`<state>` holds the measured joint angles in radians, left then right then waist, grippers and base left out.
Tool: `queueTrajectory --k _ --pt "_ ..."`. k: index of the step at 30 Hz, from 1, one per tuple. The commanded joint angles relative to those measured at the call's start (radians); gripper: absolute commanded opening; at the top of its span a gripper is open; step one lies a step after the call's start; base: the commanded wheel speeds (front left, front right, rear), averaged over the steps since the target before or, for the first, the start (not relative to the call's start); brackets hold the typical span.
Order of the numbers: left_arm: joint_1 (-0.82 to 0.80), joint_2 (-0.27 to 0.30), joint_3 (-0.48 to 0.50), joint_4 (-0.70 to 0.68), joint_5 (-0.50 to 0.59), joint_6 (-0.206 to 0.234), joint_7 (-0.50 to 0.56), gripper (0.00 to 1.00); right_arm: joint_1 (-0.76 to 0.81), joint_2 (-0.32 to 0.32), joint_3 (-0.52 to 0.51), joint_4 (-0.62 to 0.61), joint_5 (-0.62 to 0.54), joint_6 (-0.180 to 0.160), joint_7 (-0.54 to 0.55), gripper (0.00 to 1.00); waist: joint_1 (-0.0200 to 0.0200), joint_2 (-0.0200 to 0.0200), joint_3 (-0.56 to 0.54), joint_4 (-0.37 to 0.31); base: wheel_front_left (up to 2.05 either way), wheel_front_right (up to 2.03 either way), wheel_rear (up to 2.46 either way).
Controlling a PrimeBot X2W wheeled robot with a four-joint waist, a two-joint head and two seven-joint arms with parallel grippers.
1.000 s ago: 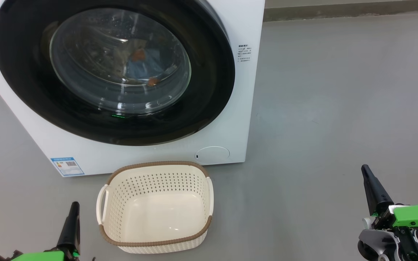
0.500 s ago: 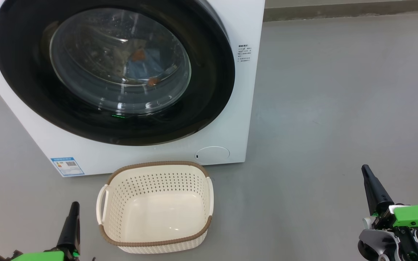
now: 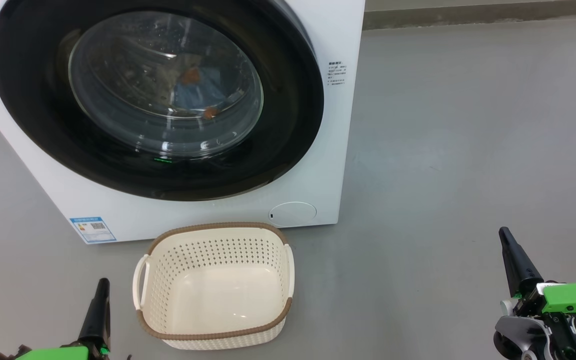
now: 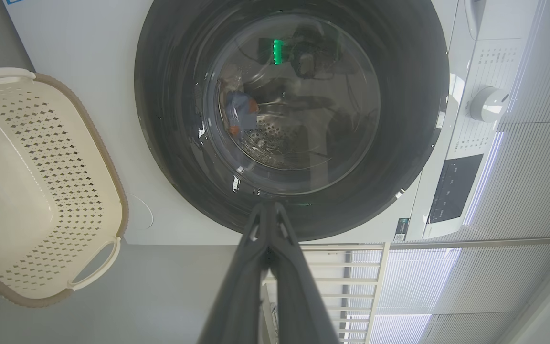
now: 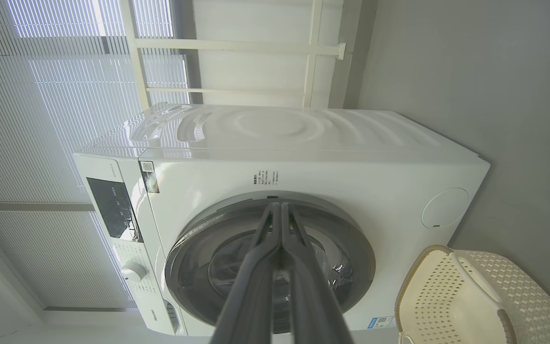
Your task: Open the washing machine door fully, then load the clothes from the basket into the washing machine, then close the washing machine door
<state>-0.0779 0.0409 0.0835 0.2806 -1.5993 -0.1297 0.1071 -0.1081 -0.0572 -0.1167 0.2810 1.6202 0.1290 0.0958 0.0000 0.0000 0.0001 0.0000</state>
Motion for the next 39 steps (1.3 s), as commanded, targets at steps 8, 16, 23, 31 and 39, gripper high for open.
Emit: queueTrajectory --k 8,16,23,31,39 --pt "-0.038 0.009 0.032 -0.03 -0.008 0.0 0.007 0.0 -0.007 -0.004 0.016 -0.03 0.0 0.002 0.007 0.0 0.0 0.0 0.0 0.0 0.0 0.0 0.0" --pt "-0.038 0.009 0.032 -0.03 -0.008 0.0 0.007 0.0 -0.007 -0.003 0.016 -0.03 -0.001 0.002 0.007 0.0 0.0 0.0 0.0 0.0 0.0 0.0 0.0" --pt "-0.038 0.009 0.032 -0.03 -0.008 0.0 0.007 0.0 -0.007 -0.003 0.015 -0.03 -0.001 0.002 0.007 0.0 0.0 0.0 0.0 0.0 0.0 0.0 0.0" --pt "-0.038 0.009 0.032 -0.03 -0.008 0.0 0.007 0.0 -0.007 -0.003 0.015 -0.03 -0.002 0.002 0.008 0.0 0.0 0.0 0.0 0.0 0.0 0.0 0.0" --pt "-0.038 0.009 0.032 -0.03 -0.008 0.0 0.007 0.0 -0.007 -0.002 0.014 -0.03 -0.002 0.002 0.008 0.0 0.0 0.0 0.0 0.0 0.0 0.0 0.0"
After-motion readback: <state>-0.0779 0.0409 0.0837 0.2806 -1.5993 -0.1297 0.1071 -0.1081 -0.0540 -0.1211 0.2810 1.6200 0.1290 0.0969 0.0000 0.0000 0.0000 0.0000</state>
